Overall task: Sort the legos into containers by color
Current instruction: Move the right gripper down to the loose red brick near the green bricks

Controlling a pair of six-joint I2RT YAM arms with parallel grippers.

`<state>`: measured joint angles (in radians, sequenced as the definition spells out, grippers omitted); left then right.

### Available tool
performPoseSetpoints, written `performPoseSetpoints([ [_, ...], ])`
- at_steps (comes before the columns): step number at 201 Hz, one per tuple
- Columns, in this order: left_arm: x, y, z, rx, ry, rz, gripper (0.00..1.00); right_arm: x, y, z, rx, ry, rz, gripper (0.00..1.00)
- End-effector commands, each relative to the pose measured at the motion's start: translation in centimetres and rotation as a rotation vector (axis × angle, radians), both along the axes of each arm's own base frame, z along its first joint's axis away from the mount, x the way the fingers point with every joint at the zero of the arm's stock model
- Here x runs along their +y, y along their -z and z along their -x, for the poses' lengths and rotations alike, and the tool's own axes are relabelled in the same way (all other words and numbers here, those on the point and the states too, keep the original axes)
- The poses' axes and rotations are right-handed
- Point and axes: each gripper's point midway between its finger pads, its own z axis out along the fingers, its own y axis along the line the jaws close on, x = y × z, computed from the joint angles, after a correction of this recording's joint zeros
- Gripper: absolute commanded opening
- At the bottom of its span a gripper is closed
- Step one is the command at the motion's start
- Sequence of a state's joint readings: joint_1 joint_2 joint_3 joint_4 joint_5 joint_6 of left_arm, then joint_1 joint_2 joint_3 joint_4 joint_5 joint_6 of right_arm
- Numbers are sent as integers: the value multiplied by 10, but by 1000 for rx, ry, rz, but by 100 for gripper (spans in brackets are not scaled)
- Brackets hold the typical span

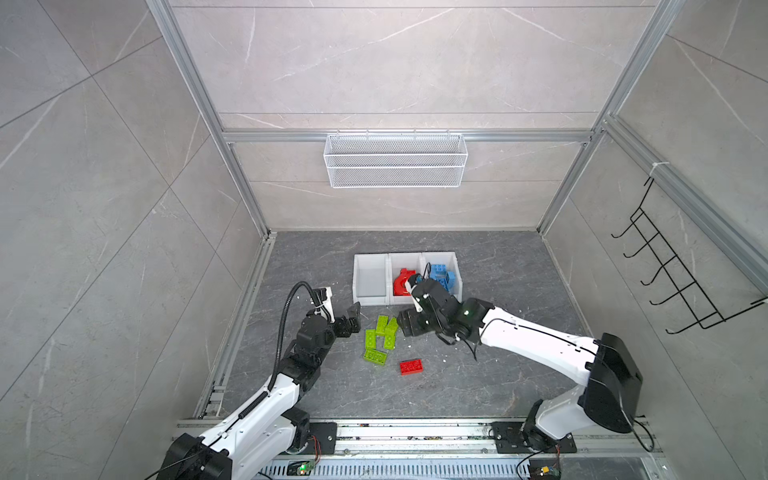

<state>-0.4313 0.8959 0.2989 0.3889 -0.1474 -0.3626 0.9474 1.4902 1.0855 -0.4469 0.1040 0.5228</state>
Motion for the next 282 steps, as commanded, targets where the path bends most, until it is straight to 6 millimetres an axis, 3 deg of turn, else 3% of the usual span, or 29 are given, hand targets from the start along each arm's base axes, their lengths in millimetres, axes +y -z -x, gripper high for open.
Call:
performPoseSetpoints([
  [1, 1, -21, -4, -60, -7, 24, 100, -25, 34, 28, 59, 109, 80, 79],
  [21, 3, -22, -3, -64, -16, 23, 100, -28, 45, 42, 72, 122, 113, 80],
  [53, 7, -22, -2, -71, -26, 2, 100, -8, 70, 57, 118, 90, 140, 83],
  [68, 9, -20, -3, -68, -40, -4, 100, 4, 77, 59, 133, 70, 134, 83],
  [112, 4, -17, -5, -52, -21, -3, 100, 11, 85, 57, 143, 49, 191, 84],
  [162, 3, -16, -5, -51, -15, 5, 100, 10, 96, 57, 172, 48, 274, 83],
  [218, 2, -16, -6, -49, -12, 6, 100, -12, 106, 57, 168, 91, 378, 83],
  [253, 2, -15, -6, -48, -15, 2, 100, -4, 111, 59, 173, 78, 357, 82],
  [282, 2, -14, -6, -45, -16, 0, 100, -7, 112, 55, 154, 89, 373, 75],
])
